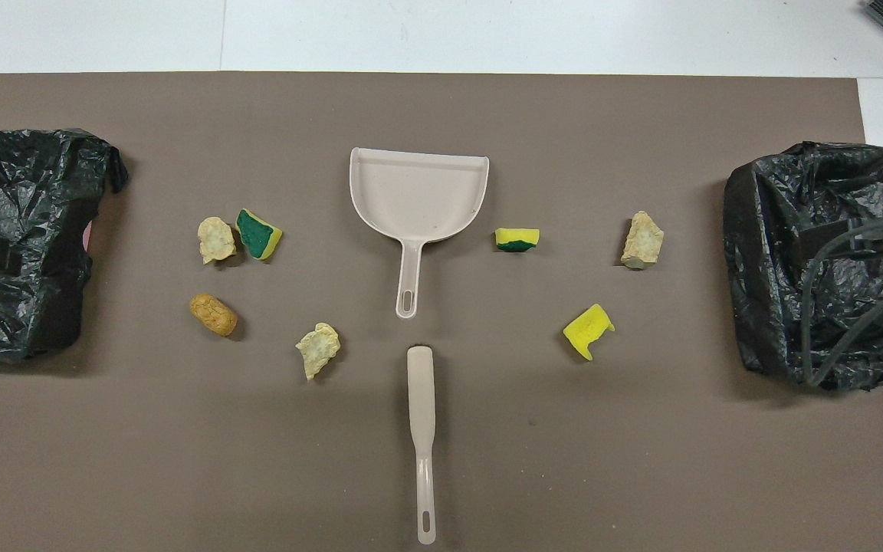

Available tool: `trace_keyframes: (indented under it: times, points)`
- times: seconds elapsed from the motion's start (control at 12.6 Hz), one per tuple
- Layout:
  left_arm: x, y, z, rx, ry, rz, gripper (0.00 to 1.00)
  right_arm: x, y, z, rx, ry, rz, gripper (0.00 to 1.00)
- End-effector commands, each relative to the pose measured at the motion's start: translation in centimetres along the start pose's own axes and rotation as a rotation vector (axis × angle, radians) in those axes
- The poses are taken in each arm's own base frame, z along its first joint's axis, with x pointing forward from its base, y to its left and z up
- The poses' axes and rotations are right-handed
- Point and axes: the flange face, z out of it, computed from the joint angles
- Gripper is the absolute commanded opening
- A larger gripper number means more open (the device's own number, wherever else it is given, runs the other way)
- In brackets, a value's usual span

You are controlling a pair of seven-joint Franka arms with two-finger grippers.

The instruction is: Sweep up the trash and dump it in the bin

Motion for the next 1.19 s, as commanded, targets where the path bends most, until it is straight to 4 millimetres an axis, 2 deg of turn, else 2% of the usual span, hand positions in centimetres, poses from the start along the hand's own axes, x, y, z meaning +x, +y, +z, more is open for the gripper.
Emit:
trace_keyframes:
  times: [0.0, 1.11]
  points:
    - [-0.4, -0.2, -0.3, -0.008, 0.007, 0.015, 1.0, -0.9, 0.6, 0.0, 0.007, -0.017, -0.011, 1.0]
    - [-0.7, 0.9, -0.3, -0.008, 0.0, 0.015, 1.0, -0.8, 0.6, 0.0, 0.009, -0.017, -0.012, 1.0]
